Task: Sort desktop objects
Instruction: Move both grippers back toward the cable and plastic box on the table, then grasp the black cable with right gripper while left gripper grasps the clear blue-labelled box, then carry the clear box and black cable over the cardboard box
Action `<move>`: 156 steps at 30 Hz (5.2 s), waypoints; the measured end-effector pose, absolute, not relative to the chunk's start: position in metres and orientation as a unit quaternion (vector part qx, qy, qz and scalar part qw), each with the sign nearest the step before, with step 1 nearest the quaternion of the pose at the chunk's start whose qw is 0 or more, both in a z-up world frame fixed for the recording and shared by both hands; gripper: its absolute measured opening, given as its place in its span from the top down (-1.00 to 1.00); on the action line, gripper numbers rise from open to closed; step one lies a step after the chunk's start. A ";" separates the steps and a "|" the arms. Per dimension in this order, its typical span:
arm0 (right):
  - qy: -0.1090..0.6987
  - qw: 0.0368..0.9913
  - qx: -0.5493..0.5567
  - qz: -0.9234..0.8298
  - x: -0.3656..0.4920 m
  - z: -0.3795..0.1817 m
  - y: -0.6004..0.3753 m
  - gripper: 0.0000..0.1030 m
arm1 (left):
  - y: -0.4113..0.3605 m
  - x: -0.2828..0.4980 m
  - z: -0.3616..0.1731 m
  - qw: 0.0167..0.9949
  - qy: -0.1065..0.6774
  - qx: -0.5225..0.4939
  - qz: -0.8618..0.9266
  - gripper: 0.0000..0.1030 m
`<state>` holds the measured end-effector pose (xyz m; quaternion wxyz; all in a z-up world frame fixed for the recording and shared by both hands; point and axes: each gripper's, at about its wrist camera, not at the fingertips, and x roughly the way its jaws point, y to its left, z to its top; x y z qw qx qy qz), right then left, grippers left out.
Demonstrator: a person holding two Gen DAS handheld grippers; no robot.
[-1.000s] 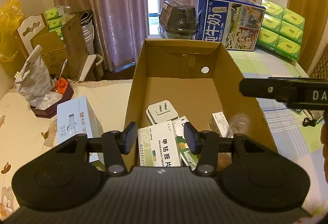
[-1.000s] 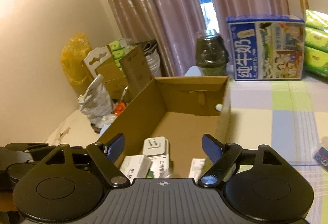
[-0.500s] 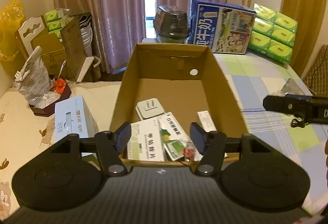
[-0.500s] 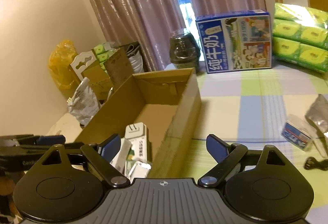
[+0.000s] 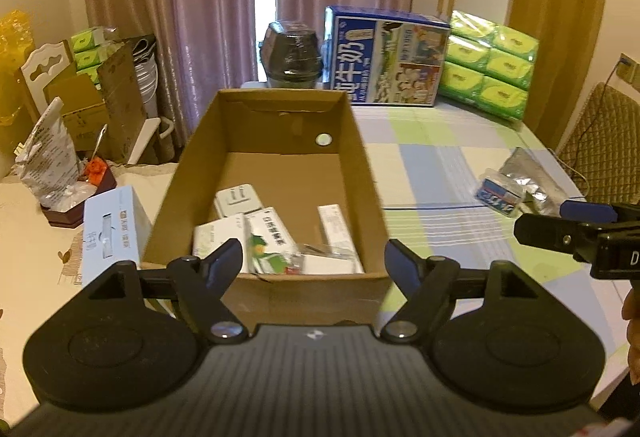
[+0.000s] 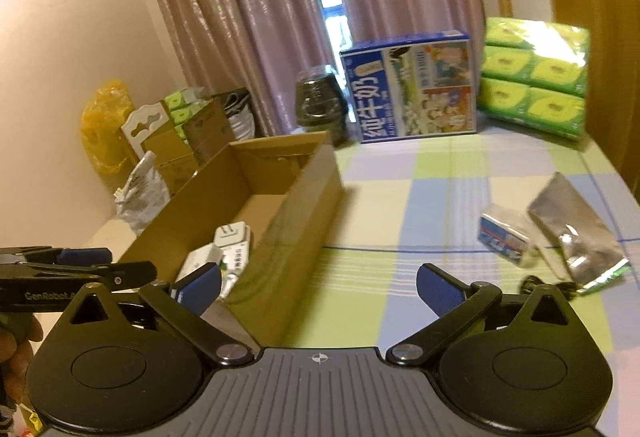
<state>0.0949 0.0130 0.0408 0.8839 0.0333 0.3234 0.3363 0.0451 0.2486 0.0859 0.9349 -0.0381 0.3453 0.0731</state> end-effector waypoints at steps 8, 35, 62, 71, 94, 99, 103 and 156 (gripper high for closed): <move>0.334 0.893 0.044 0.300 0.079 0.028 -0.053 -0.96 | 0.208 0.031 0.089 0.940 0.335 -0.042 0.049 -0.80; 0.343 0.917 0.086 0.185 0.079 0.018 -0.191 -0.96 | 0.091 0.047 0.065 0.932 0.360 -0.020 -0.045 -0.97; 0.340 0.846 -0.186 0.366 0.189 -0.021 -0.156 -0.63 | 0.057 0.156 0.034 0.893 0.391 0.153 -0.161 -0.97; 0.344 0.799 -0.268 0.414 0.237 -0.062 -0.128 -0.32 | 0.052 0.220 0.015 0.858 0.390 0.236 -0.236 -0.94; 0.363 0.695 -0.383 0.489 0.300 -0.128 -0.081 0.39 | 0.037 0.305 -0.045 0.850 0.411 0.202 -0.259 -0.94; 0.364 0.701 -0.374 0.486 0.298 -0.128 -0.081 0.74 | 0.033 0.315 -0.050 0.853 0.413 0.189 -0.259 -0.95; 0.375 0.714 -0.356 0.473 0.300 -0.125 -0.087 0.82 | 0.028 0.321 -0.055 0.855 0.415 0.176 -0.258 -0.95; 0.422 0.842 -0.068 0.330 0.172 -0.011 -0.131 0.83 | 0.054 0.156 0.000 0.894 0.433 0.027 -0.115 -0.64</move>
